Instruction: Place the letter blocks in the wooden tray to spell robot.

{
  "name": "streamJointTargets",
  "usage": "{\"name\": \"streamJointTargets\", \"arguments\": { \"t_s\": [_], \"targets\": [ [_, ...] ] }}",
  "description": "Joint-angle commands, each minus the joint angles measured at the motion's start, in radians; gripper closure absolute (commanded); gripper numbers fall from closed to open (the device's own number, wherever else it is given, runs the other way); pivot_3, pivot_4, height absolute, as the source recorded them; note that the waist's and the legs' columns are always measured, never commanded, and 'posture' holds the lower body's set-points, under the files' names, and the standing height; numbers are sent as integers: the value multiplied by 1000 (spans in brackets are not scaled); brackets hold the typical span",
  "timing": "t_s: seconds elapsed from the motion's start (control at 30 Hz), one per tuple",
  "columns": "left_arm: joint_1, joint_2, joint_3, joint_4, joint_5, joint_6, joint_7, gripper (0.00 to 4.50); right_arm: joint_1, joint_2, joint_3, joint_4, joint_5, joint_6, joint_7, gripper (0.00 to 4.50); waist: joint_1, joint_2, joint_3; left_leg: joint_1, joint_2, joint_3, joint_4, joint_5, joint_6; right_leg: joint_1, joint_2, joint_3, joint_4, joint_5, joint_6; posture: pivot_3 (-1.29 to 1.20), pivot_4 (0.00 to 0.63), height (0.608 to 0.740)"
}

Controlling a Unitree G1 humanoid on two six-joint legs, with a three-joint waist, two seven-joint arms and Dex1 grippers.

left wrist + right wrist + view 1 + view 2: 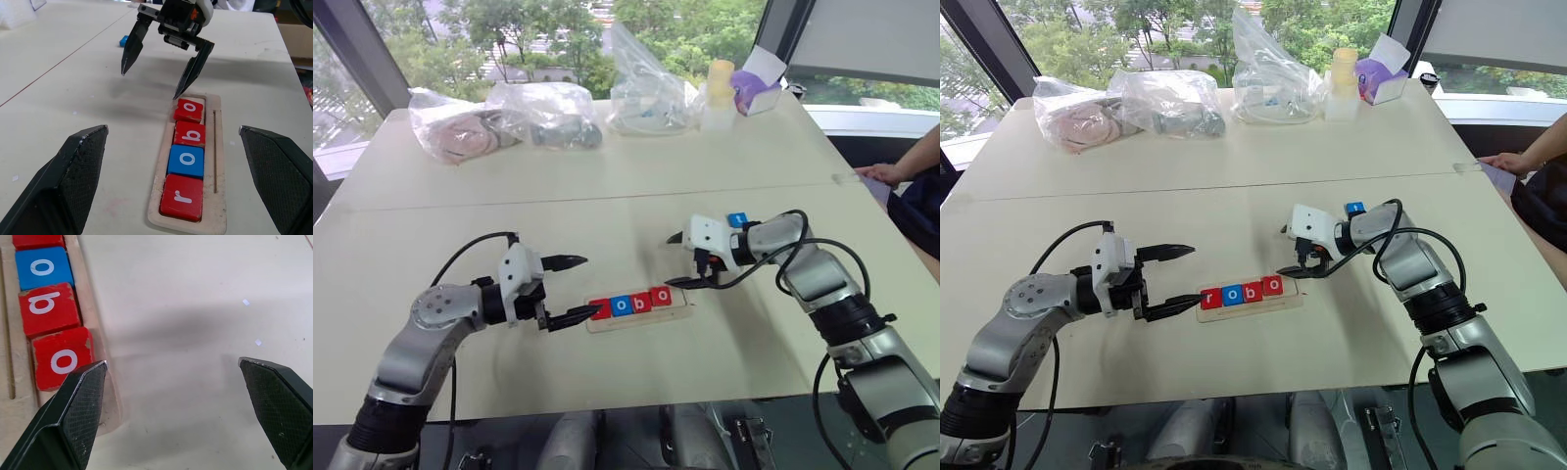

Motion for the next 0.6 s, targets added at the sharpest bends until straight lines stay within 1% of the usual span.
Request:
{"name": "streamJointTargets", "arguments": {
  "t_s": [0.03,0.3,0.6],
  "targets": [
    [-9,-1,4,-12,-2,-8,5,0,-14,18,-17,3,-13,-30,-28,66,-1,0,0,0,0,0,0,0,0,0,0,0,0,0,0,0,150,740],
    [-5,-1,7,-13,-1,-10,8,0,18,23,-1,-36,-16,-39,-11,66,0,0,0,0,0,0,0,0,0,0,0,0,0,0,0,0,150,740],
    [-9,-4,4,-8,1,-15,13,0,44,31,-11,-121,6,18,19,66,0,0,0,0,0,0,0,0,0,0,0,0,0,0,0,0,150,740]
  ]
}}
